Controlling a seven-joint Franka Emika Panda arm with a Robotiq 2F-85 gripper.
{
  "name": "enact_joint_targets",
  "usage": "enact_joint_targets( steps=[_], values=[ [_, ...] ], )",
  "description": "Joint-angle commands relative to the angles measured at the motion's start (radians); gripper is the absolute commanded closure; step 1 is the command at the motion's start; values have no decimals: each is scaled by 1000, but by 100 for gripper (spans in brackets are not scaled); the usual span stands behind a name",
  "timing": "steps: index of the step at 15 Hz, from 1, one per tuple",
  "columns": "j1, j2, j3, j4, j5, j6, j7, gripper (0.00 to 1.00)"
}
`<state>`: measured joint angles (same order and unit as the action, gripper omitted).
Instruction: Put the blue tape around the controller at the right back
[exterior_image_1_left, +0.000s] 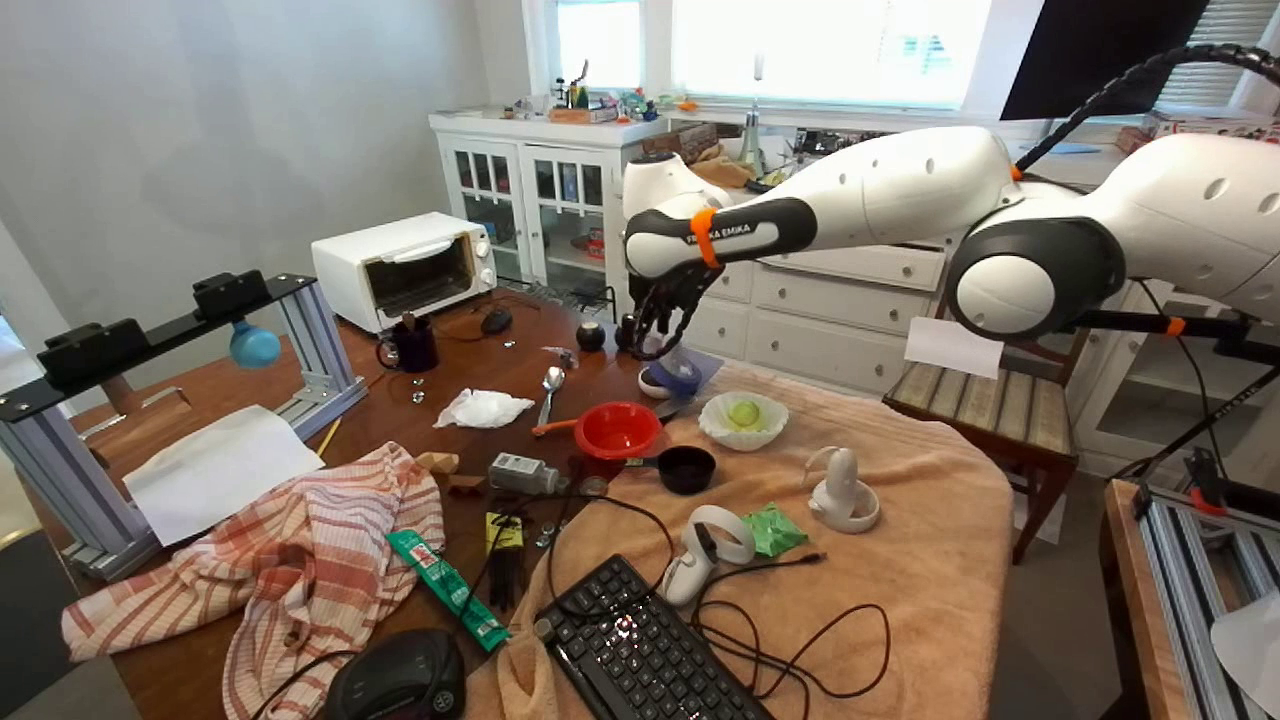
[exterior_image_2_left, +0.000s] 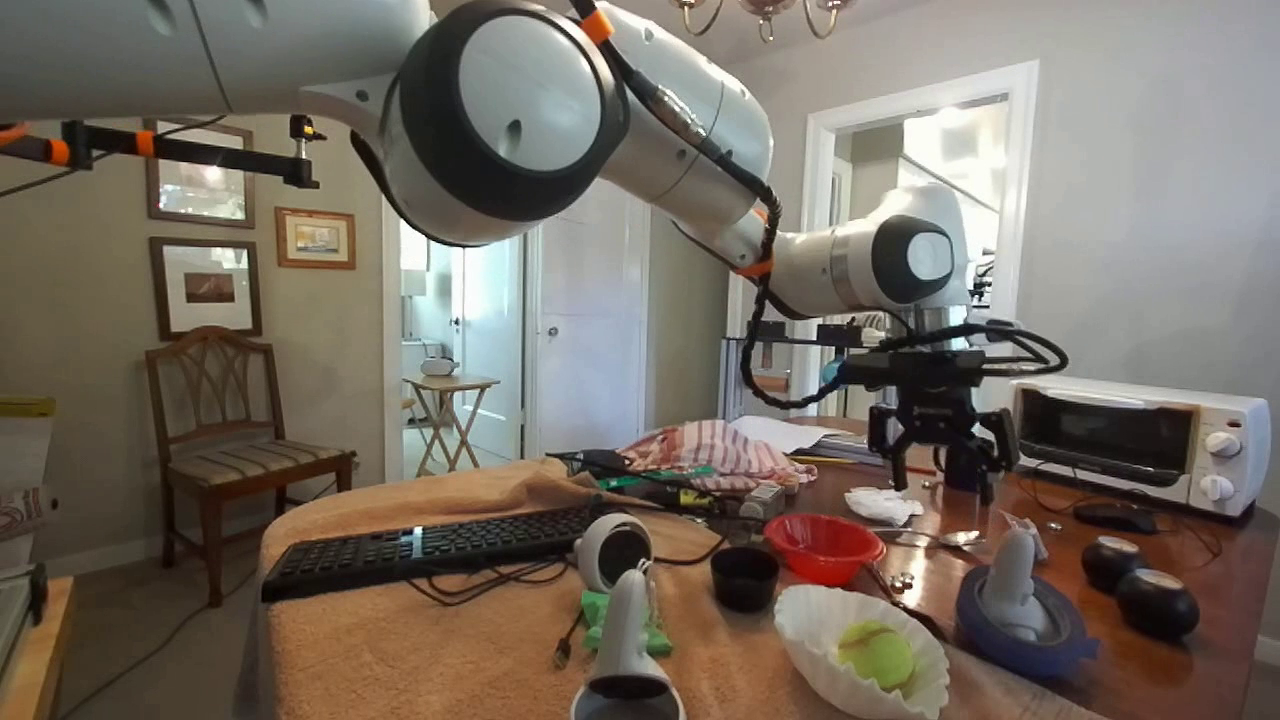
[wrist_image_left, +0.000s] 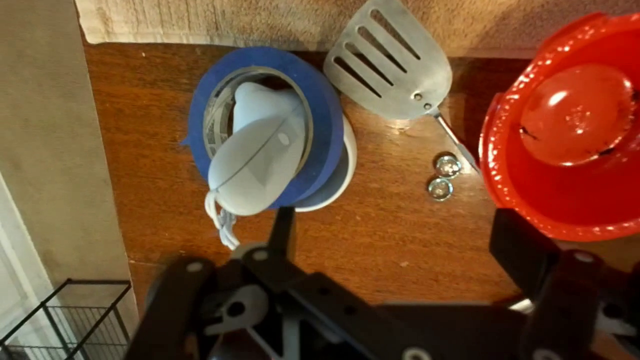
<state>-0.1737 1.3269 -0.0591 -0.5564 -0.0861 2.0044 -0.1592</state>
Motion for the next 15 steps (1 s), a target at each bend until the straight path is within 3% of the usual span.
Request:
enact_joint_targets(
  steps=[1, 5, 8, 15],
  values=[
    [7, -66, 17, -25, 10, -118, -37, 0],
    [-11, -116, 70, -28, 42, -270, -115, 0],
    [-17, -138, 70, -36, 27, -386, -133, 0],
    [-7, -122, 7, -55, -52, -541, -234, 0]
  ],
)
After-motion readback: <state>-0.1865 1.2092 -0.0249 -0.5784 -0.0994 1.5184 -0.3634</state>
